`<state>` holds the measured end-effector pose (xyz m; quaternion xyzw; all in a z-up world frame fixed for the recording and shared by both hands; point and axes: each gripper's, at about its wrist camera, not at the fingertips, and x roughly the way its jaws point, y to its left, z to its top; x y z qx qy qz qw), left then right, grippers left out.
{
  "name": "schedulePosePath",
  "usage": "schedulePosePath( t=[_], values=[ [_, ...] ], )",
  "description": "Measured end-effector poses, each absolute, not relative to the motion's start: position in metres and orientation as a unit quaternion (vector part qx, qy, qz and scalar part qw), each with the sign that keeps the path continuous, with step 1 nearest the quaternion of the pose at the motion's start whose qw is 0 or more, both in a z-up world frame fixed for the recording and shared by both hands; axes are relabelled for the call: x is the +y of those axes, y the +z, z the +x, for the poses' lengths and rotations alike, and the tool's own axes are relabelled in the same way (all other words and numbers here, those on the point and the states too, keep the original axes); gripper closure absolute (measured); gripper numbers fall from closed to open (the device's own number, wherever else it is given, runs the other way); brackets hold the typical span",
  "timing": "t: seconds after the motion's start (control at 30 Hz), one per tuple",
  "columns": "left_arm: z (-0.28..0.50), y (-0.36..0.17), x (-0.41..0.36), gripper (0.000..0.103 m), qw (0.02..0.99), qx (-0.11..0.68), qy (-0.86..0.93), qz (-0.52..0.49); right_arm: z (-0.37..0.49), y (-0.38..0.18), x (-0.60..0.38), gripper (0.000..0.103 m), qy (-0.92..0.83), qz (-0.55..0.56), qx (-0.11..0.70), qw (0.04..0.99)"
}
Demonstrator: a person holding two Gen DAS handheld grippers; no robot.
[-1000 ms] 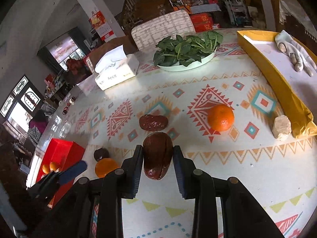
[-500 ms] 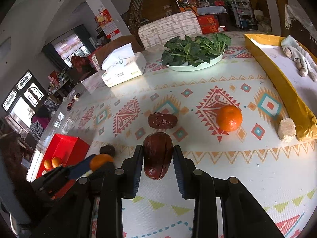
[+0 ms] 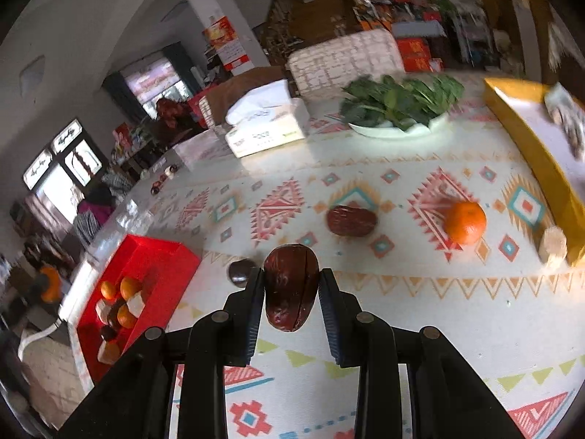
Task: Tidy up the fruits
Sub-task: 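Grasp a dark red date with the right tool while the left tool grasps an orange, then carry the date and orange into the red tray and open both tools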
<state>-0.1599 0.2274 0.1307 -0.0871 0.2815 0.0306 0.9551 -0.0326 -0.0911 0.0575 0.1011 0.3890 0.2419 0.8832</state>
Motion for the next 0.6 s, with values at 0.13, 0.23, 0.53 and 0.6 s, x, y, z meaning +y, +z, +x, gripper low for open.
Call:
schedulePosePath(
  t=[0.13, 0.23, 0.53, 0.6],
  values=[
    [-0.158, 0.136, 0.257, 0.067, 0.955, 0.281, 0.052, -0.081, -0.048, 0.074, -0.064, 0.07, 0.261, 0.075, 0.382, 0.883],
    [-0.145, 0.13, 0.273, 0.067, 0.95, 0.295, 0.061, -0.078, -0.057, 0.092, -0.033, 0.07, 0.298, 0.065, 0.382, 0.872],
    [-0.079, 0.078, 0.31, 0.067, 0.921, 0.372, 0.075, -0.094, -0.073, 0.087, 0.068, 0.07, 0.38, 0.025, 0.419, 0.824],
    [-0.067, 0.066, 0.315, 0.067, 0.914, 0.385, 0.081, -0.097, -0.079, 0.076, 0.088, 0.07, 0.391, 0.006, 0.43, 0.814]
  ],
)
